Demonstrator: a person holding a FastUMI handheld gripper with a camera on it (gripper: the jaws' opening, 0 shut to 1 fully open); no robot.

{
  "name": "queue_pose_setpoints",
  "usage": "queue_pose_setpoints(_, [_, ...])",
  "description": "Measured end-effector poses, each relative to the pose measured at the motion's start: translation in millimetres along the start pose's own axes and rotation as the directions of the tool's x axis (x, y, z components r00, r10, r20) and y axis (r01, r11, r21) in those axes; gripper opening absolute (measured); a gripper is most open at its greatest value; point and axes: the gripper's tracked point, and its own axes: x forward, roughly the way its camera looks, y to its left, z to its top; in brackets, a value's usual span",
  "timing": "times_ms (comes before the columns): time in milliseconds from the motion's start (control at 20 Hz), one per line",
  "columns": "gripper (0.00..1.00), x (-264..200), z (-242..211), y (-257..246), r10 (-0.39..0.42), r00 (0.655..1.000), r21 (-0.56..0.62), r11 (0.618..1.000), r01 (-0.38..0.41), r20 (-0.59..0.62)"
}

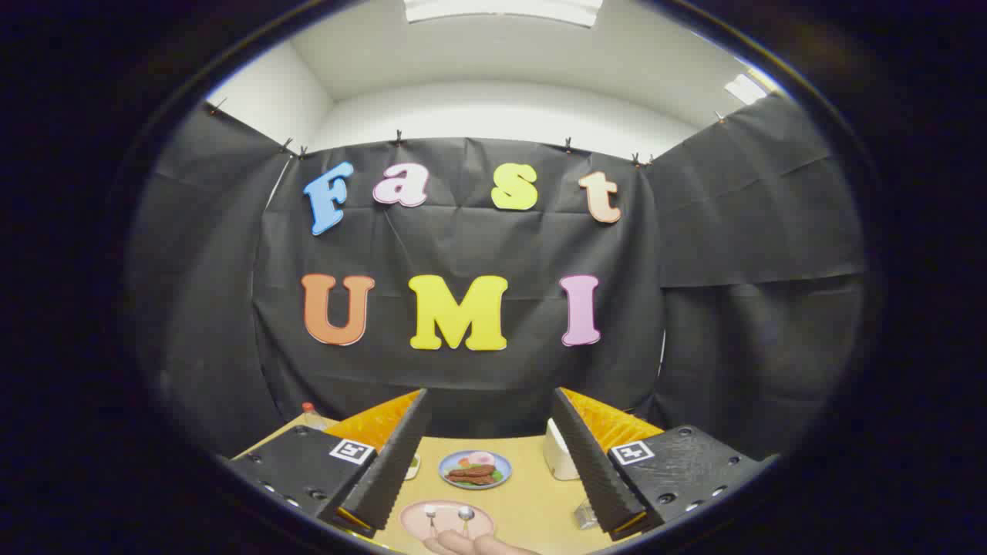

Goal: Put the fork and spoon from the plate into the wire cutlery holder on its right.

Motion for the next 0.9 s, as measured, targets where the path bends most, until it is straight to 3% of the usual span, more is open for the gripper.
queue_pose_setpoints(450, [0.95, -1.3, 4.9, -24.3, 0.012, 1.0, -0.026, 1.0, -0.012, -0.007])
queue_pose_setpoints(900, [0.95, 13.3, -24.7, -25.5, 0.052, 0.996, -0.032, 0.998, -0.054, -0.066])
